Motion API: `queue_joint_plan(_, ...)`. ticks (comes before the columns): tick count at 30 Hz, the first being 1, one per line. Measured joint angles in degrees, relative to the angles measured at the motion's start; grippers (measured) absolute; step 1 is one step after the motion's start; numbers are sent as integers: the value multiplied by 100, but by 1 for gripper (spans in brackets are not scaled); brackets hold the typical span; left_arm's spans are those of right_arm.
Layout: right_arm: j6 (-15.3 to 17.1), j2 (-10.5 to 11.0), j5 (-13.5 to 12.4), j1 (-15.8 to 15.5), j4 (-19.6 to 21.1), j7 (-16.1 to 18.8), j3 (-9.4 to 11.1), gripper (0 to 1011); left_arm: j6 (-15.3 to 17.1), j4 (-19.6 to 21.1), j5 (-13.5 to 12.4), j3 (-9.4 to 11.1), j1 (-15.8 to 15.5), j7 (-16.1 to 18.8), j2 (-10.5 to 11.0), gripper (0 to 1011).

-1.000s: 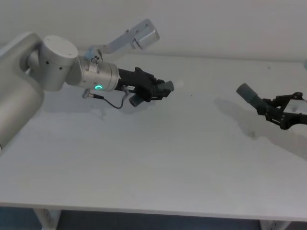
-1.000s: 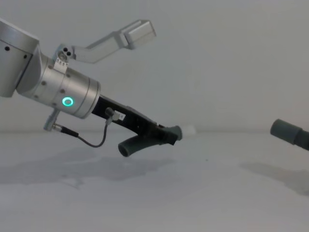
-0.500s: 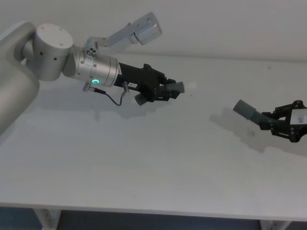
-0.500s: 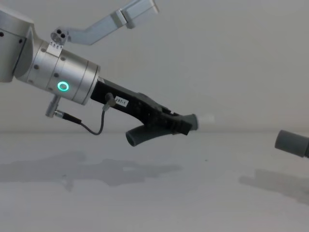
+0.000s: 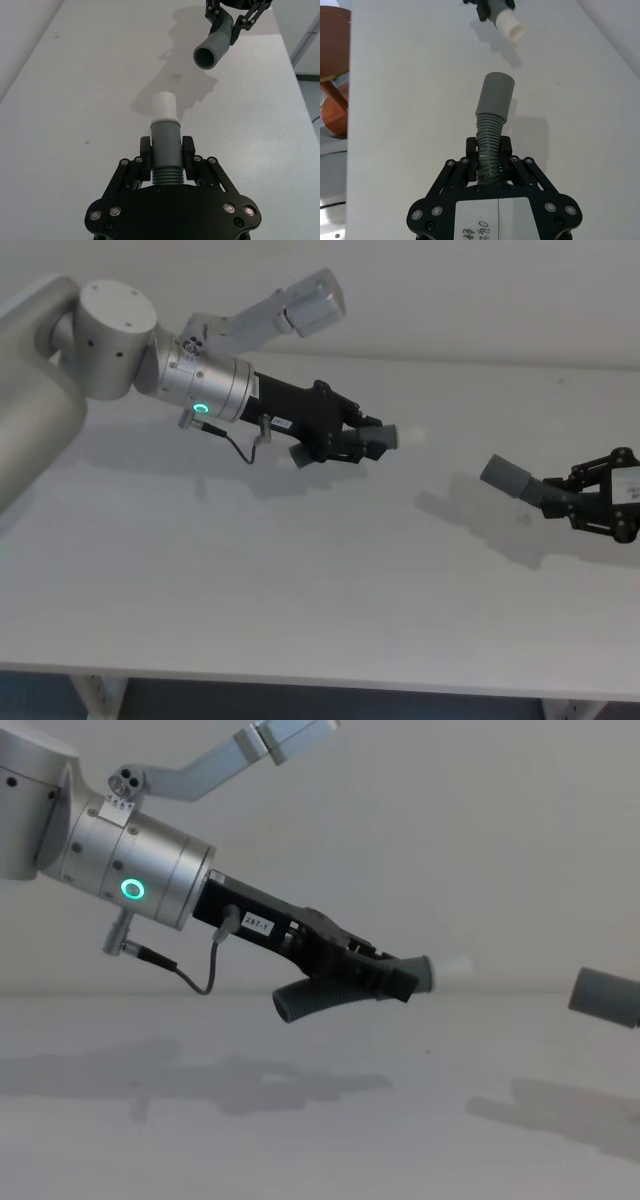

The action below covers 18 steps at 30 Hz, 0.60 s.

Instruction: Use both hands to pick up one end of the pipe from the table, align the ends, and insert them.

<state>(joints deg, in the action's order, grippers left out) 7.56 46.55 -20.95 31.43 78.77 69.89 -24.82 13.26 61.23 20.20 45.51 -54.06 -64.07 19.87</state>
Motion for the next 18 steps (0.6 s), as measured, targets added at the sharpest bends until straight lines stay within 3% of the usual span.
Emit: queue_joint_plan(18, -30, 180, -130, -83, 410, 110, -50, 260, -143, -191, 204, 84, -81, -254, -115, 354)
